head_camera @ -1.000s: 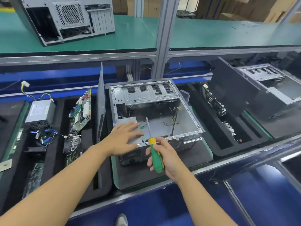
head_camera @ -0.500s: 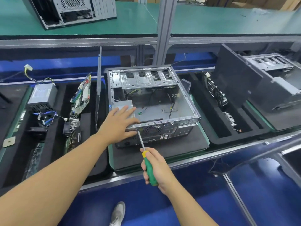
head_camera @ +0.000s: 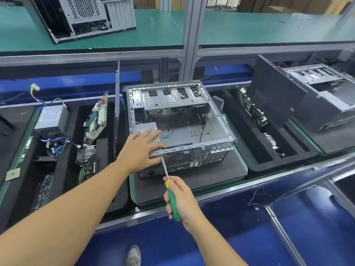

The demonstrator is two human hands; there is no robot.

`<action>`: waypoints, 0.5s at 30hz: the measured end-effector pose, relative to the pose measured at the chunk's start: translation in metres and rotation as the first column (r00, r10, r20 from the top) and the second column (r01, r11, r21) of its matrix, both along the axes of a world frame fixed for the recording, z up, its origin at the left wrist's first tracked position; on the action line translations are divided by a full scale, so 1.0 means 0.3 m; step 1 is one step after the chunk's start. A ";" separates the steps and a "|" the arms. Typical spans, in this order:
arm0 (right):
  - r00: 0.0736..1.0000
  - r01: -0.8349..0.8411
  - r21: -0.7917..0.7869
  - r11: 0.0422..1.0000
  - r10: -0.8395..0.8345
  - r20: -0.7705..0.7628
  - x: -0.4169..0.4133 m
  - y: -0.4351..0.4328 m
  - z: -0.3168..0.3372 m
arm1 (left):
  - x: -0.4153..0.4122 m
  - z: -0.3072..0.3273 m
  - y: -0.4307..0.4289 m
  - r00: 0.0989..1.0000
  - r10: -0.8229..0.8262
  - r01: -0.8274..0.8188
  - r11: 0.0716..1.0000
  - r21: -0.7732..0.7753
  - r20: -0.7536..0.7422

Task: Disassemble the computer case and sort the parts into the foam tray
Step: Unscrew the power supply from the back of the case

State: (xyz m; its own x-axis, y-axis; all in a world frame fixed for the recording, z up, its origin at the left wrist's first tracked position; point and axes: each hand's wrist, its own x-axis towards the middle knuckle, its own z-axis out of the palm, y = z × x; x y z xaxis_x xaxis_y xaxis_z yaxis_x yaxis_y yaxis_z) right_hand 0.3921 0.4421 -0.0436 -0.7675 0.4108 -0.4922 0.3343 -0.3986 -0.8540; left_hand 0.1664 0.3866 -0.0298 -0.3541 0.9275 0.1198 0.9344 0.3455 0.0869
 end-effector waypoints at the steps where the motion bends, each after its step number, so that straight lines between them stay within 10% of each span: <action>1: 1.000 0.003 0.001 1.000 -0.003 0.010 0.000 0.000 0.002 | 0.000 0.000 0.000 1.000 0.002 -0.002 1.000 0.001 -0.001; 15: 0.977 0.034 -0.763 0.646 -0.182 -0.110 -0.004 0.002 -0.012 | 0.005 0.009 0.000 1.000 0.020 -0.020 1.000 -0.016 -0.014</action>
